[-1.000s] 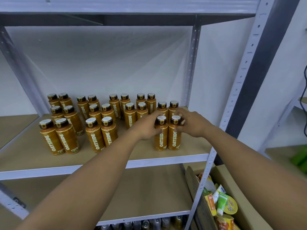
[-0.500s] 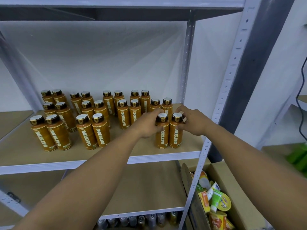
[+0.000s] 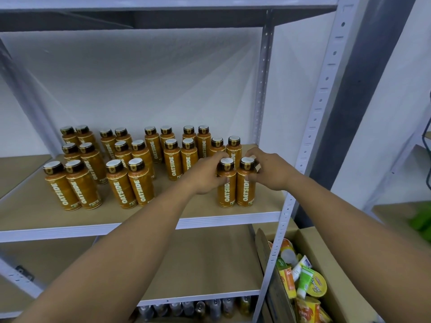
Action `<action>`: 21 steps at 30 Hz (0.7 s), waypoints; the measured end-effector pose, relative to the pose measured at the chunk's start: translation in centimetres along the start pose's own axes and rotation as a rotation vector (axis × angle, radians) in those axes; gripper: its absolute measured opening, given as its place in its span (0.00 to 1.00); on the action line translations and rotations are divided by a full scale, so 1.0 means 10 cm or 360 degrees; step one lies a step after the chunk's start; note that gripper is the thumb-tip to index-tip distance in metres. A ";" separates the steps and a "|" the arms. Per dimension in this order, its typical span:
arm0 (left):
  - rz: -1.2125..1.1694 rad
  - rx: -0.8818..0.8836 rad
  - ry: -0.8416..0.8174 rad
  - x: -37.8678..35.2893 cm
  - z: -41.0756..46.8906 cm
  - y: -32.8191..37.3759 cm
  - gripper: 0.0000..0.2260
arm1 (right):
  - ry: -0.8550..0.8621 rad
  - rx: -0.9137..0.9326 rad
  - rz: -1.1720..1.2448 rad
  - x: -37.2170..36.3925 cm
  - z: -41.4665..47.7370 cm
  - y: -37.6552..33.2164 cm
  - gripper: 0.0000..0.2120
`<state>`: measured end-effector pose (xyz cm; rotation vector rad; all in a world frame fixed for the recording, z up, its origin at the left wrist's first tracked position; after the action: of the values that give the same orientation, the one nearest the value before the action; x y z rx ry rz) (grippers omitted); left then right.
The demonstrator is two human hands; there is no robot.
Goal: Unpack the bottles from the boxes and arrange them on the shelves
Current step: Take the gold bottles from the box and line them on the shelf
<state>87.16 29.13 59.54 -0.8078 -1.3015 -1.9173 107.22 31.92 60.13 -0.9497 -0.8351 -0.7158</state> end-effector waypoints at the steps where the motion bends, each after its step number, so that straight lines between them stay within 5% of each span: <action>1: -0.0005 0.0002 0.0002 0.00 0.00 0.00 0.31 | -0.0006 0.0006 0.0001 0.00 0.00 0.01 0.29; 21: -0.0036 0.0007 0.0049 -0.09 0.03 0.05 0.31 | -0.0011 0.0035 -0.0027 0.04 -0.01 0.07 0.29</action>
<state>88.10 29.45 59.16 -0.7612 -1.3008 -1.9369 107.97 32.08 60.13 -0.9270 -0.8564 -0.7167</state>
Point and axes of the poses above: each hand's wrist, its own z-axis towards the middle knuckle, its own x-axis out of the back of the hand, y = z × x, the point moved 3 cm from there along z, towards the middle knuckle, and after that the axes turned 13 degrees about y, right-handed, at the moved point
